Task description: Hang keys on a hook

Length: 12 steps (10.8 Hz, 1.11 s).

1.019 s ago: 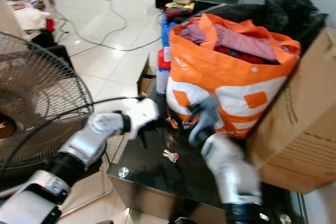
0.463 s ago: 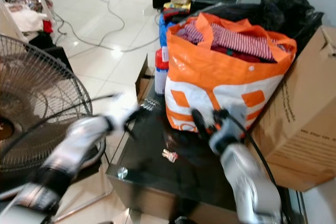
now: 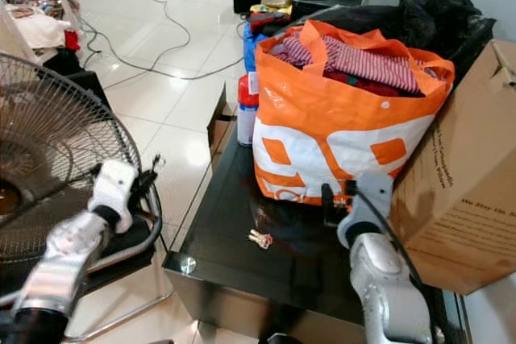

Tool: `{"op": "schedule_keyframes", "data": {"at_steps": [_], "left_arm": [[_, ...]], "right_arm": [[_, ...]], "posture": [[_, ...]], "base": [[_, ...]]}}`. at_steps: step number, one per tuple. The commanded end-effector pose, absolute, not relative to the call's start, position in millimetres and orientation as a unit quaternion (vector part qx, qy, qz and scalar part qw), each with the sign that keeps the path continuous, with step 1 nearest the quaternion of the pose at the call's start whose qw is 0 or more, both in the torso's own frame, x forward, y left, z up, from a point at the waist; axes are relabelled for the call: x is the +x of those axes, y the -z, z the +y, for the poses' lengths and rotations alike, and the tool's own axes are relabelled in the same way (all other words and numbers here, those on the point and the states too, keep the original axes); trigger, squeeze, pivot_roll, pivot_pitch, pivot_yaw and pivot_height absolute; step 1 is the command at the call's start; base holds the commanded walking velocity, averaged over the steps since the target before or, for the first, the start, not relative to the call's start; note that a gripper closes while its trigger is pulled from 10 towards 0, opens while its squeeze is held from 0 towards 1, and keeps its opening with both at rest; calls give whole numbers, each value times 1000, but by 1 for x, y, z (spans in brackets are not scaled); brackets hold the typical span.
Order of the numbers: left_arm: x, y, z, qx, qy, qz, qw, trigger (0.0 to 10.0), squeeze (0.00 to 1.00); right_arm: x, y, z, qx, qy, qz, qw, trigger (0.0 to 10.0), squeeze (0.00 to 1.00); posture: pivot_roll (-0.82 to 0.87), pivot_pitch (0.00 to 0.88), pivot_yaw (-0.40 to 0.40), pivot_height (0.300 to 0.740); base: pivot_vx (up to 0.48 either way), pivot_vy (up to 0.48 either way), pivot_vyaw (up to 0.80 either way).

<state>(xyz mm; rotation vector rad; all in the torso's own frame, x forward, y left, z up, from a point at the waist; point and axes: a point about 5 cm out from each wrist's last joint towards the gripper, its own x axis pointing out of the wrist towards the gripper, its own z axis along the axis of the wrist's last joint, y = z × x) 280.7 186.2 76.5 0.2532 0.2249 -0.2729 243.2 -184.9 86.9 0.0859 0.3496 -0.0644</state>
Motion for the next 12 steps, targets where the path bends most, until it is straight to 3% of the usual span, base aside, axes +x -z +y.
{"op": "schedule_keyframes", "data": {"at_steps": [1,7,12], "left_arm": [[283,-83,184,123,127,100,979,10000,0],[282,-83,176,130,121,104,979,10000,0],[282,-83,174,131,122,104,978,10000,0]], "right_arm": [[244,-85,-186,23,41,174,984,10000,0],[248,-81,-181,-3,30,172,985,10000,0],[249,-81,-181,-8,27,170,985,10000,0]], "posture": [[-40,0,-39,740],[-38,0,-50,740],[-40,0,-44,740]], "base": [[0,0,0],[0,0,0],[-272,0,0]]}}
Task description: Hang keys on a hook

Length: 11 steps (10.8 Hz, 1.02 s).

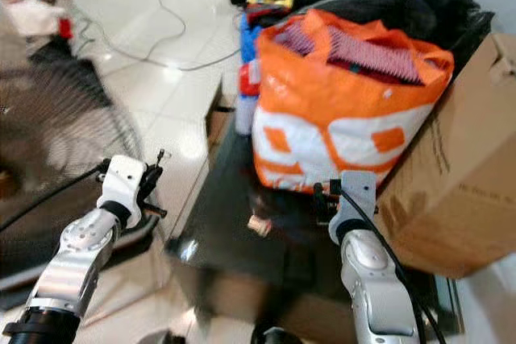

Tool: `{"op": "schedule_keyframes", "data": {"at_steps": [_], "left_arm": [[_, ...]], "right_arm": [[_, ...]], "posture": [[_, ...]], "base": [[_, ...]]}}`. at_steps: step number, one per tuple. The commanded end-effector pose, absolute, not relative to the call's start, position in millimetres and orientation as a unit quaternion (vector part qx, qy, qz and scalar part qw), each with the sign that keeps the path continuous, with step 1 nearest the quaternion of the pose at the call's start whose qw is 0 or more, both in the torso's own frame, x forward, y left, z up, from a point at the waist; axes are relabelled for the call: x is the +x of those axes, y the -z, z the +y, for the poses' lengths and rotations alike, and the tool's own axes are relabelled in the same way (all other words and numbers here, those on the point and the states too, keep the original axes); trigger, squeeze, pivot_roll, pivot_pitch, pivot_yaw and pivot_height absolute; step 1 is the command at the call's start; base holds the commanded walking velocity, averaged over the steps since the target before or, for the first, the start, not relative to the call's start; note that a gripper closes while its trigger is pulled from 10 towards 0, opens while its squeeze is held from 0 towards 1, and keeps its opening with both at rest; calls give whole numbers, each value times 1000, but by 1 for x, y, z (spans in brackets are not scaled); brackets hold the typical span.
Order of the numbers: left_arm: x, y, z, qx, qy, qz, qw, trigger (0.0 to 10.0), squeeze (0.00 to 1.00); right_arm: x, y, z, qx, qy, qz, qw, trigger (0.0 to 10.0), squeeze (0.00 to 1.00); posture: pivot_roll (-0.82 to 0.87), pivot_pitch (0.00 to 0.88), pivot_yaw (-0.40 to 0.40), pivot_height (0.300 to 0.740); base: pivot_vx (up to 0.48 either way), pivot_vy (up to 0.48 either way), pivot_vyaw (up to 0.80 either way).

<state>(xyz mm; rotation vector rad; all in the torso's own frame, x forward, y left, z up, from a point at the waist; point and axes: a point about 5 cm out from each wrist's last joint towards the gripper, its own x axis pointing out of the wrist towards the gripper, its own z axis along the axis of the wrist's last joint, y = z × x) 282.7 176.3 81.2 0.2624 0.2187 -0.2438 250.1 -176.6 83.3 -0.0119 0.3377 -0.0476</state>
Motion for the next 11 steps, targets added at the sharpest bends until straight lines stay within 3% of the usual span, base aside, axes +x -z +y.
{"op": "schedule_keyframes", "data": {"at_steps": [1,4,11], "left_arm": [[283,-84,174,131,122,103,978,10000,0],[284,-84,173,130,121,102,979,10000,0],[286,-88,174,122,108,84,983,10000,0]], "right_arm": [[250,-82,-181,-9,27,170,985,10000,0],[251,-82,-182,-11,26,171,985,10000,0],[254,-82,-181,-26,14,169,985,10000,0]], "posture": [[-39,0,-48,740],[-39,0,-51,740],[-38,0,-54,740]], "base": [[-277,0,0],[-261,0,0],[0,0,0]]}}
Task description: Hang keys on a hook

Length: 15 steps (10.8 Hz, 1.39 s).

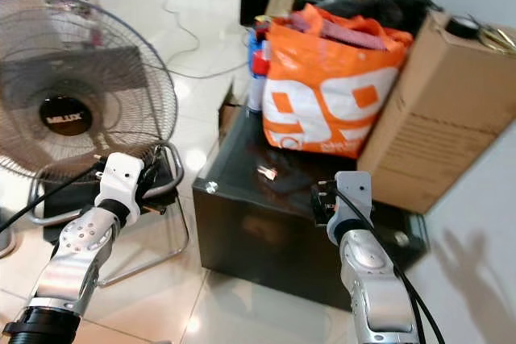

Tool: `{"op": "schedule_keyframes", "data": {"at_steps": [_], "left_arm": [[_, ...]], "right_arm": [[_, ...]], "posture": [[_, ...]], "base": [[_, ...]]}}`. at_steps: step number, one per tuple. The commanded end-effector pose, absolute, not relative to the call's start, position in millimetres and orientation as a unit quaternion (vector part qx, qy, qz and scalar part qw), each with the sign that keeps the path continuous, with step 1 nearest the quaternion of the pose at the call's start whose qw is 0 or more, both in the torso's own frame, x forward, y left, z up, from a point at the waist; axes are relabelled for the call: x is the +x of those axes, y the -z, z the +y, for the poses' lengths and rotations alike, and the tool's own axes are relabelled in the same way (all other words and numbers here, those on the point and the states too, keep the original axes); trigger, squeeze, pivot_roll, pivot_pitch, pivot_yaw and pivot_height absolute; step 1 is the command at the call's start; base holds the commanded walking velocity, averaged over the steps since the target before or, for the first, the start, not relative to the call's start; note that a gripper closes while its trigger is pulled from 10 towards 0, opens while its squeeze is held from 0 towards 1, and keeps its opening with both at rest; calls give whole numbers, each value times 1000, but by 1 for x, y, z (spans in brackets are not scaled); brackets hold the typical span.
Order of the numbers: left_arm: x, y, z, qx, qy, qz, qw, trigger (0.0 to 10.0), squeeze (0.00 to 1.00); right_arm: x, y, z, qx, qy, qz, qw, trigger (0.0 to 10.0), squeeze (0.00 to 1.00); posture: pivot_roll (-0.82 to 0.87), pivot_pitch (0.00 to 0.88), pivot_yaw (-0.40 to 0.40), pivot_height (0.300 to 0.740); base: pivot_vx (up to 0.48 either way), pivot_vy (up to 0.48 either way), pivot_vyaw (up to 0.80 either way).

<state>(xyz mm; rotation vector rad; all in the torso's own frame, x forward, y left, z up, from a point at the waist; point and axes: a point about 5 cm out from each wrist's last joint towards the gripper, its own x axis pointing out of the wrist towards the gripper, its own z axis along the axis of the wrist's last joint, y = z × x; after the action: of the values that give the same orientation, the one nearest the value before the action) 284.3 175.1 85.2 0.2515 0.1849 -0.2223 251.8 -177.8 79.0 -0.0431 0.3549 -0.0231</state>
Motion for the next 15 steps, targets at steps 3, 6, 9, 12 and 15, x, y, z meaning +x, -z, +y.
{"op": "schedule_keyframes", "data": {"at_steps": [3,6,9,12,15], "left_arm": [[287,-88,174,121,108,84,983,10000,0],[286,-88,173,122,110,86,983,10000,0],[286,-88,173,123,112,86,982,10000,0],[287,-88,173,123,113,86,982,10000,0],[287,-86,173,112,105,93,984,10000,0]], "right_arm": [[254,-82,-180,-31,9,169,985,10000,0],[254,-82,-180,-36,6,169,985,10000,0],[254,-81,-180,-38,4,170,985,10000,0],[254,-81,-178,-38,-1,169,985,10000,0],[254,-79,-173,-33,-14,182,983,10000,0]], "posture": [[-39,0,-53,740],[-39,0,-53,740],[-39,0,-52,740],[-40,0,-51,740],[-37,0,-53,740]], "base": [[0,291,0],[0,299,0],[0,306,0],[0,339,0],[0,195,-146]]}}
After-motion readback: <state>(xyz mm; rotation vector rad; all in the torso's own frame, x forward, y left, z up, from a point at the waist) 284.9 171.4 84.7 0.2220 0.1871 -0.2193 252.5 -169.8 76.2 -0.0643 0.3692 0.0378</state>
